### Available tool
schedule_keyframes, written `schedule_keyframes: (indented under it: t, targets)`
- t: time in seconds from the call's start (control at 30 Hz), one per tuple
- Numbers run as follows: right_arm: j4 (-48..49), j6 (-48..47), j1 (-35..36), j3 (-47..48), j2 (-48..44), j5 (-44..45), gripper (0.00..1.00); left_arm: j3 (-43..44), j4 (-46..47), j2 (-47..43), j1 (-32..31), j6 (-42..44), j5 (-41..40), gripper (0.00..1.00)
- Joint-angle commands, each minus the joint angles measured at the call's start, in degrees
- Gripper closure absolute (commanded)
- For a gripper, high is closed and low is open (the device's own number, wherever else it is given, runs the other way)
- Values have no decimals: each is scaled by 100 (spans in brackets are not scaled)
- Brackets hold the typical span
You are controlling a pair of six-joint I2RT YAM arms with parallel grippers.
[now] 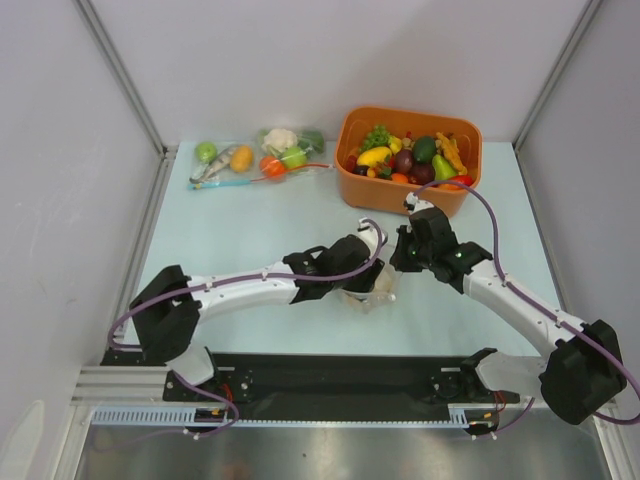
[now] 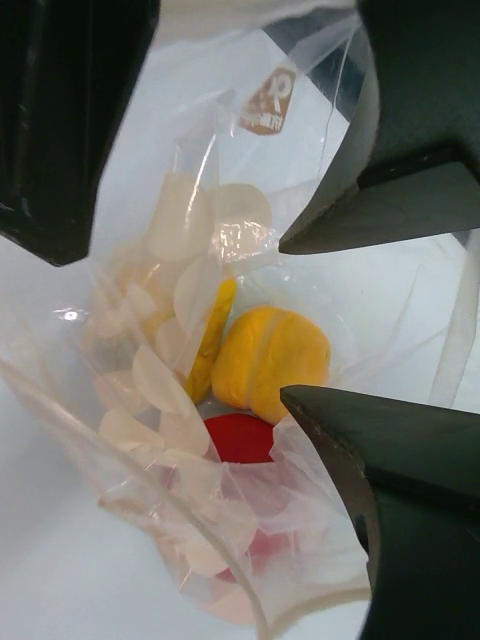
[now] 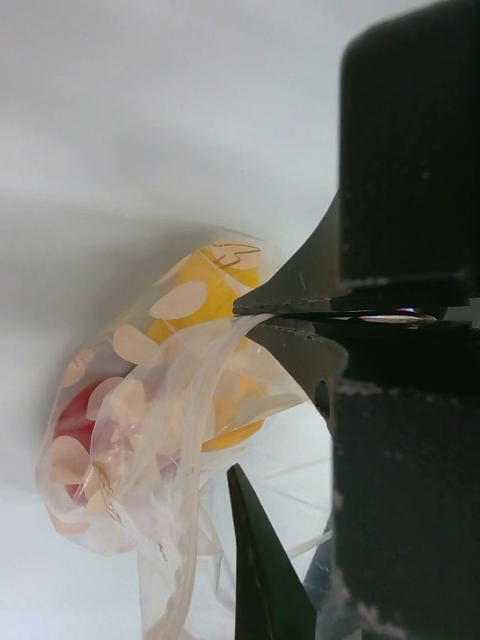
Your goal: Open the zip-top bag and remove the fake food
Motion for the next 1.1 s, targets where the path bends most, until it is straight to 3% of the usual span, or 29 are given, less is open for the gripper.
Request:
schedule_keyframes:
  t: [0.0,0.43,0.7,1.07]
  targets:
    - [85,-45,-5,-21,35,32,100,193,-204,170,-36,-57,176,40]
    - [120,-54,-5,-39,70,6,100,140,-187,328,-27,14,194,34]
    - [137,-63,-13,-48,96,6,100,228,-468,557,26,14,-324,30]
    - [172,-80,-22,-48,193,-144,100,289,-204,829,131,172,-412,27]
